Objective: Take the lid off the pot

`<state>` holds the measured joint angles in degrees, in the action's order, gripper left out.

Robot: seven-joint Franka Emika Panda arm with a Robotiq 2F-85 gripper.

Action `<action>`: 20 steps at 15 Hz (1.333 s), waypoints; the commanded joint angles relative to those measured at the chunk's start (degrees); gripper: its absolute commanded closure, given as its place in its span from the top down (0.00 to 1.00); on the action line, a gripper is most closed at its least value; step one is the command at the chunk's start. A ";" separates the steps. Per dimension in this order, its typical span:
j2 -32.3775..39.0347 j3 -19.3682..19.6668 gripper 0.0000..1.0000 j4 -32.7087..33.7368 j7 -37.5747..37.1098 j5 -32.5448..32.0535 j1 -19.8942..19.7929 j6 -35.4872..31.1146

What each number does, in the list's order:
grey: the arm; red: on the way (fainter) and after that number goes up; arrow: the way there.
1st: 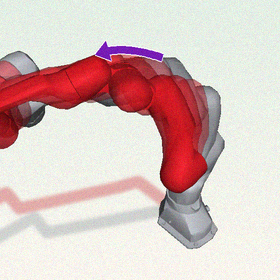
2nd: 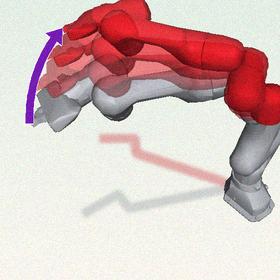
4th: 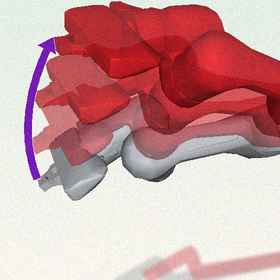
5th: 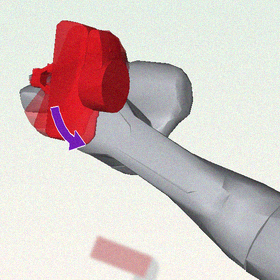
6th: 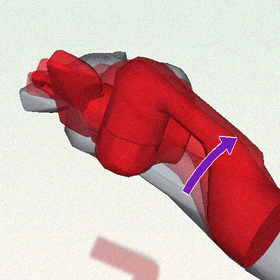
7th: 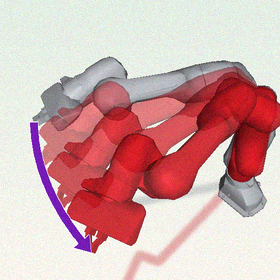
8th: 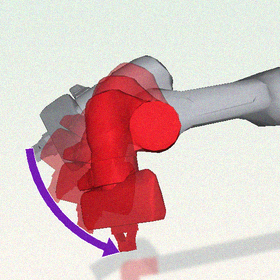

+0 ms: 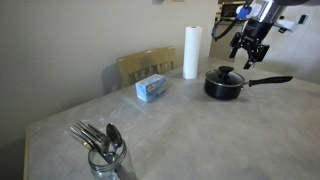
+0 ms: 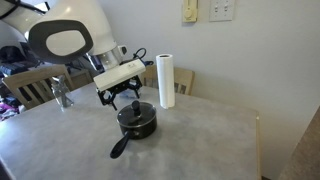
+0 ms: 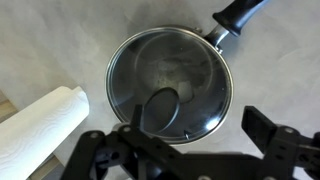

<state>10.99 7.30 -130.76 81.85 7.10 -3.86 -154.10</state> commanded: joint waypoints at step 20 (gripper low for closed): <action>12.24 -7.90 1.00 16.65 -26.72 -4.43 -6.57 16.05</action>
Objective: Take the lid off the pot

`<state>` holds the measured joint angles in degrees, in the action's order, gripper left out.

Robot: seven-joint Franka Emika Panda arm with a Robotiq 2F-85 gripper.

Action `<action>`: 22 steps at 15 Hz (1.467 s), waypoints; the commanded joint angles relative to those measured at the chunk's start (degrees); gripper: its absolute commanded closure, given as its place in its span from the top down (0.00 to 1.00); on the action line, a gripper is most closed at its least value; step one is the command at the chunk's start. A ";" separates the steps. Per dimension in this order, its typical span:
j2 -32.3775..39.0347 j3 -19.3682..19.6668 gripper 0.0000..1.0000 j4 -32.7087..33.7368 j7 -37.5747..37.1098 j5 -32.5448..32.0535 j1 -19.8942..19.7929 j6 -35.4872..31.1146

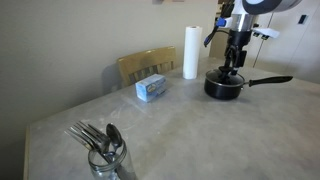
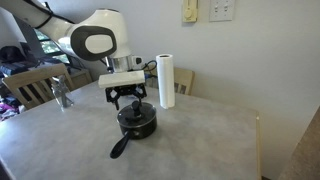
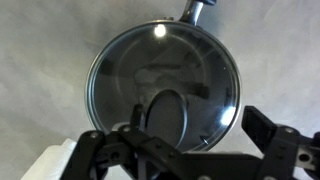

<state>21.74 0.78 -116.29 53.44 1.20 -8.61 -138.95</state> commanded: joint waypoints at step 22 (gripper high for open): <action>-1.90 -1.94 0.26 -2.96 15.53 -0.86 -3.60 -6.80</action>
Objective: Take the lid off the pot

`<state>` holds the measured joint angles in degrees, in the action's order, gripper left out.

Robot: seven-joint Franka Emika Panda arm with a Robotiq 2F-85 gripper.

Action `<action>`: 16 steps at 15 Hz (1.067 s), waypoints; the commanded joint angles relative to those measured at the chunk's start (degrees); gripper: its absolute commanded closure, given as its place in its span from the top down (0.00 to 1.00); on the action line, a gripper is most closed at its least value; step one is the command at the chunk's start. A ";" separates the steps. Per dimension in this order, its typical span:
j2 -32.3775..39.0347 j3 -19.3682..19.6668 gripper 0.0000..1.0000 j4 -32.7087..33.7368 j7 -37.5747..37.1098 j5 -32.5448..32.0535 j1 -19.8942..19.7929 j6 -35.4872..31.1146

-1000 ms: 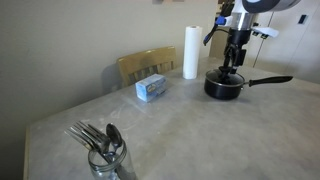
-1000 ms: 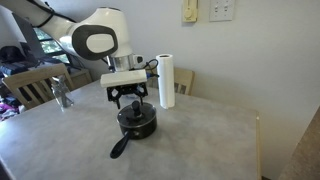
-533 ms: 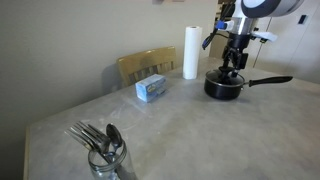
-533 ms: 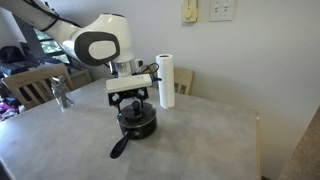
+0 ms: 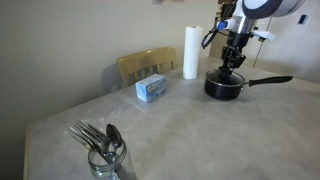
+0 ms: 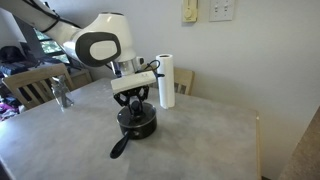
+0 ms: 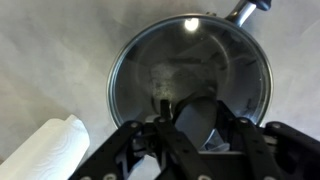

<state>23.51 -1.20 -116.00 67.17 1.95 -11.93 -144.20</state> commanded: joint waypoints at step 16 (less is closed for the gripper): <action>-22.95 -2.91 0.16 -18.10 4.36 11.33 8.17 6.60</action>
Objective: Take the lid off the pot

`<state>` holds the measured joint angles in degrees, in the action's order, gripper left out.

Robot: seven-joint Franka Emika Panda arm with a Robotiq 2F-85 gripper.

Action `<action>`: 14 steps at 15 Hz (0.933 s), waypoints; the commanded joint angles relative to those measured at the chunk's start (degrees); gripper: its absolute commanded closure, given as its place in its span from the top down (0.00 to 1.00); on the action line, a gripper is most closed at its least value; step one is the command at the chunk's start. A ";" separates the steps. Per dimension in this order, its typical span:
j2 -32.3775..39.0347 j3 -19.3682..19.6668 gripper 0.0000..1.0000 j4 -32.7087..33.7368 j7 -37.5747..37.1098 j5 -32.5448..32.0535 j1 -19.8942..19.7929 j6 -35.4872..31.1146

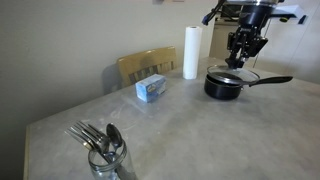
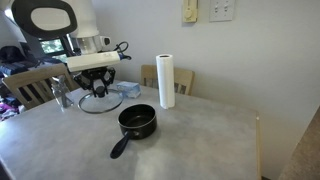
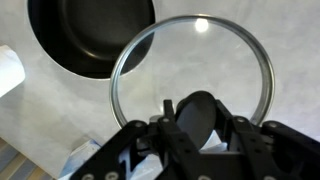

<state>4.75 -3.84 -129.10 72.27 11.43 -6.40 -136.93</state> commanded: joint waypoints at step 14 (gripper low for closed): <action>3.98 -0.71 0.16 -16.47 -53.77 -22.59 14.46 -29.20</action>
<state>7.43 -6.43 -145.11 28.48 -3.37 6.69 -164.58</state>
